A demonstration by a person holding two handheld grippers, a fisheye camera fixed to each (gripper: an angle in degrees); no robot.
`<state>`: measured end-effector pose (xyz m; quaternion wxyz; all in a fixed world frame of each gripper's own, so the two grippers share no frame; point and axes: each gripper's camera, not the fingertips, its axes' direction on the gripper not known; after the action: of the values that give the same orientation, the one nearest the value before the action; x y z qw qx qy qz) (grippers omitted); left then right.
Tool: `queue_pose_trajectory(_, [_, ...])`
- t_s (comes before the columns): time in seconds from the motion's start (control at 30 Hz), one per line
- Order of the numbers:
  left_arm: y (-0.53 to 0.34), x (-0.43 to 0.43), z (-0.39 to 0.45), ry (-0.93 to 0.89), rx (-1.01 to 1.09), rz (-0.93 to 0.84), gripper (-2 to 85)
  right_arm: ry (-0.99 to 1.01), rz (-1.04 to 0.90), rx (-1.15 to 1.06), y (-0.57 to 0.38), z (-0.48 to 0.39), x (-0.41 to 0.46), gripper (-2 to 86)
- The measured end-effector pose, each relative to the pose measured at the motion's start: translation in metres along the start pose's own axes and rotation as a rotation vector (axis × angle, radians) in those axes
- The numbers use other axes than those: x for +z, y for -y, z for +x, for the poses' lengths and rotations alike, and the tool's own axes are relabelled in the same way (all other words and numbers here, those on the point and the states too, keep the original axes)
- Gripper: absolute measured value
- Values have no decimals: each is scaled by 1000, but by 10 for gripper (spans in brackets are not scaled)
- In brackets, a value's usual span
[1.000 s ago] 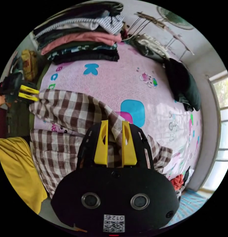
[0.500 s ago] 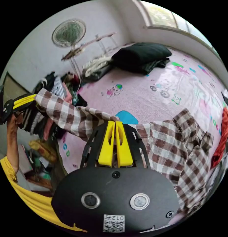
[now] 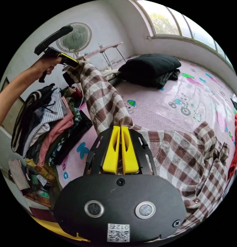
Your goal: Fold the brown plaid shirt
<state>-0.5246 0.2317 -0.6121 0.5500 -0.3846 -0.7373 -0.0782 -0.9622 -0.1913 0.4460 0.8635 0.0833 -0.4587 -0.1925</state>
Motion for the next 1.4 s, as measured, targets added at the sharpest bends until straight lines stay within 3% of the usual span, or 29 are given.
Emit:
queue_pose_trajectory(0.17, [-22, 98, 8, -159, -186, -193, 14, -1, -223, -40, 14, 7, 40, 57])
queue_pose_trajectory(0.27, [-46, 126, -26, -299, -474, -200, 27, 14, -209, -33, 21, 14, 25, 77])
queue_pose_trajectory(0.33, [-73, 136, -63, -451, -716, -130, 38, 34, -157, -54, 24, 18, 2, 80])
queue_pose_trajectory(0.5, [-110, 132, -87, -577, -894, 119, 51, 5, 10, -119, 12, 68, -84, 67])
queue_pose_trajectory(0.57, [-100, 150, -81, -771, -781, 131, 45, -31, -5, -50, -1, 121, -115, 49])
queue_pose_trajectory(0.6, [-86, 176, -72, -946, -668, -11, 39, -37, -14, -28, -4, 134, -122, 44])
queue_pose_trajectory(0.63, [-82, 193, -67, -932, -665, -137, 35, -66, -27, 21, -11, 159, -135, 38])
queue_pose_trajectory(0.8, [-82, 176, -62, -374, -727, -125, 25, -141, -51, 142, -25, 219, -161, 33])
queue_pose_trajectory(0.87, [-79, 152, -47, -412, -658, 83, 25, -161, -88, 133, -14, 233, -152, 41])
queue_pose_trajectory(0.93, [-60, 126, 9, -669, -345, 240, 33, -162, -134, 123, 0, 243, -139, 57])
queue_pose_trajectory(1.03, [-41, 103, 128, -990, 62, 228, 58, -170, -183, 97, 25, 256, -120, 76])
queue_pose_trajectory(1.07, [-40, 97, 154, -1012, 119, 228, 64, -174, -196, 77, 35, 258, -115, 82])
queue_pose_trajectory(1.13, [-35, 80, 251, -1006, 288, 202, 83, -153, -221, 55, 48, 260, -109, 91])
queue_pose_trajectory(1.27, [-27, 60, 359, -1023, 431, 150, 94, -101, -263, -10, 68, 256, -106, 78])
queue_pose_trajectory(1.4, [-12, 58, 430, -767, 453, 54, 55, -142, -293, -66, 79, 254, -111, 23])
